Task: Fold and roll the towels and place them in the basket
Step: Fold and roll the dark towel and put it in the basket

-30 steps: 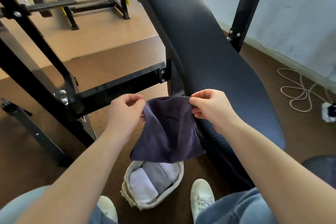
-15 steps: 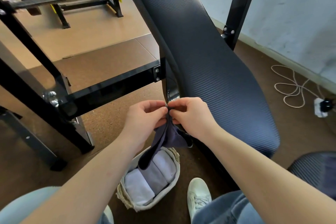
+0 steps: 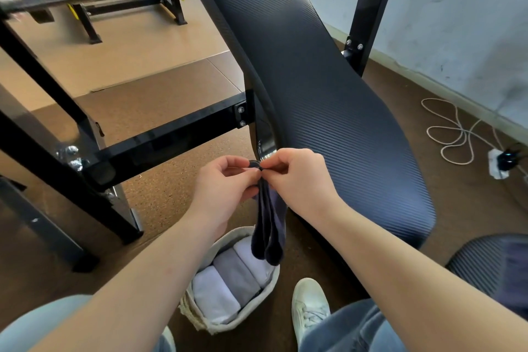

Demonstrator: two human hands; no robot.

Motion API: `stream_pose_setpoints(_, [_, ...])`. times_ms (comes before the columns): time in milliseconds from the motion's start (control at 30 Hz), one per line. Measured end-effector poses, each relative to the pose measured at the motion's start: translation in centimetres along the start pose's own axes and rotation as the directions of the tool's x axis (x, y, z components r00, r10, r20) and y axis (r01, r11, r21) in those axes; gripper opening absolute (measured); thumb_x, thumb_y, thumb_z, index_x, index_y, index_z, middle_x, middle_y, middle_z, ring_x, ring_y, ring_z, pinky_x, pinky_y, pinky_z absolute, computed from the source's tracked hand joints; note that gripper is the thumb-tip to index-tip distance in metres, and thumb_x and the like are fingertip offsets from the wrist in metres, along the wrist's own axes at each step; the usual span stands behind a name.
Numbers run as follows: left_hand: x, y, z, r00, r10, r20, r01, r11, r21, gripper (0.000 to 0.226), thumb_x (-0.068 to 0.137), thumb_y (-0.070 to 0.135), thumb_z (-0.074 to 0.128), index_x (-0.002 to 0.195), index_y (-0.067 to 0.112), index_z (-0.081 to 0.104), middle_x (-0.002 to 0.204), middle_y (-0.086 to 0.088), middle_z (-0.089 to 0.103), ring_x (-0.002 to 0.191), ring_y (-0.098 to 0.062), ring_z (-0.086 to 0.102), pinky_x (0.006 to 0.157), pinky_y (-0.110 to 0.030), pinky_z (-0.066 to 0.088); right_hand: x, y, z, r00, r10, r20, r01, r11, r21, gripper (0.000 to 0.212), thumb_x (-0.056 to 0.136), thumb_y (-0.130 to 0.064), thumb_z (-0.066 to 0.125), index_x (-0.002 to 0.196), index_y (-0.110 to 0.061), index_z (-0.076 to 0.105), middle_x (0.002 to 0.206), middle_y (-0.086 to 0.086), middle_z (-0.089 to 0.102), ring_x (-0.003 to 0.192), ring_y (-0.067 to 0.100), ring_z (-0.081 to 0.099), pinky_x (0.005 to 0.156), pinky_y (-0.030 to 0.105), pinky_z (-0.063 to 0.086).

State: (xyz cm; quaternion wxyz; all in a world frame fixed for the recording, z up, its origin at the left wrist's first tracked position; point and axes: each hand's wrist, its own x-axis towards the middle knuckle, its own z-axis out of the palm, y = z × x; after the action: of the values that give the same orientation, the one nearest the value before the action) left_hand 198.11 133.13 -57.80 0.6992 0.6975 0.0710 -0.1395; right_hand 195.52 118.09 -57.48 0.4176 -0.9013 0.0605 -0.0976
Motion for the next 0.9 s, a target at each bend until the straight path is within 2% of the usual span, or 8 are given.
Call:
stream_pose_setpoints(100, [0.2,-0.1,0.0,0.995,-0.097,-0.004,0.095,0.986,-0.136,0.023,0.086,0.000,0.077,0.101,0.013,0.065,0.103,-0.014,0.076,0.089,-0.023,0.078,0.078,-0.035,0.064,0.0,0.0,0.4,0.997,-0.073,-0.014,0.072,0.995,-0.075,0.017,0.090,-0.017,0.076,0.104,-0.025,0.082,0.096,-0.009,0.078,0.088,0.002,0.071,0.079,0.004,0.048])
stream_pose_setpoints(167, [0.3,-0.2,0.0,0.993,-0.119,-0.005,0.117,0.979,-0.169,0.022,0.086,0.001,0.076,0.098,0.015,0.064,0.103,-0.013,0.077,0.088,-0.022,0.078,0.075,-0.033,0.062,-0.2,-0.2,0.6,0.994,-0.109,-0.021,0.107,0.990,-0.095,0.017,0.092,-0.017,0.074,0.105,-0.025,0.082,0.097,-0.008,0.079,0.090,0.004,0.072,0.084,0.013,0.054])
stream_pose_setpoints(233, [0.3,-0.3,-0.1,0.995,-0.096,0.003,0.096,0.986,-0.133,0.019,0.088,0.004,0.075,0.099,0.017,0.066,0.102,-0.011,0.077,0.091,-0.021,0.077,0.076,-0.034,0.062,-0.3,-0.3,0.4,0.989,-0.148,-0.027,0.145,0.985,-0.095,0.019,0.092,-0.017,0.074,0.109,-0.023,0.081,0.098,-0.006,0.079,0.091,0.006,0.072,0.086,0.022,0.058])
stream_pose_setpoints(333, [0.2,-0.3,0.0,0.998,-0.041,0.046,0.043,0.999,-0.029,0.017,0.095,0.011,0.069,0.108,0.022,0.069,0.099,-0.002,0.079,0.101,-0.019,0.073,0.091,-0.042,0.061,-0.4,-0.4,0.2,0.977,-0.212,0.026,0.214,0.970,-0.116,0.024,0.090,-0.025,0.076,0.114,-0.026,0.079,0.097,-0.007,0.077,0.089,0.007,0.071,0.081,0.027,0.059])
stream_pose_setpoints(400, [0.1,-0.3,0.1,0.997,0.002,0.072,-0.004,0.999,0.038,0.019,0.097,0.013,0.067,0.113,0.023,0.067,0.096,0.002,0.079,0.101,-0.017,0.073,0.093,-0.043,0.060,-0.3,-0.3,0.2,0.973,-0.218,0.074,0.226,0.963,-0.147,0.021,0.090,-0.028,0.076,0.111,-0.027,0.079,0.091,-0.009,0.076,0.084,0.007,0.070,0.078,0.029,0.058])
stream_pose_setpoints(633, [1.0,0.8,-0.9,1.000,0.025,0.019,-0.024,0.999,-0.043,0.016,0.103,0.007,0.055,0.114,0.017,0.061,0.098,-0.011,0.073,0.081,-0.021,0.078,0.078,-0.038,0.064,0.7,0.1,-1.7,0.984,-0.092,0.150,0.098,0.994,-0.038,0.021,0.081,-0.022,0.086,0.099,-0.031,0.080,0.085,-0.021,0.072,0.083,-0.008,0.066,0.076,0.007,0.050])
stream_pose_setpoints(767, [2.1,0.6,-2.2,0.987,0.160,0.013,-0.158,0.947,0.279,0.017,0.100,0.012,0.060,0.109,0.026,0.064,0.103,0.001,0.067,0.093,-0.016,0.071,0.076,-0.031,0.061,0.9,0.4,-2.0,0.993,-0.079,0.088,0.080,0.997,-0.005,0.020,0.080,-0.021,0.087,0.087,-0.037,0.077,0.084,-0.023,0.072,0.084,-0.009,0.066,0.077,0.006,0.047])
stream_pose_setpoints(900, [3.2,0.0,-3.1,0.995,0.060,0.082,-0.091,0.887,0.453,0.027,0.093,0.014,0.065,0.109,0.035,0.066,0.114,0.007,0.062,0.109,-0.015,0.058,0.088,-0.034,0.052,0.8,0.5,-2.5,0.990,-0.099,0.098,0.101,0.995,-0.018,0.015,0.081,-0.023,0.087,0.087,-0.034,0.079,0.085,-0.021,0.073,0.085,-0.008,0.066,0.076,0.006,0.047])
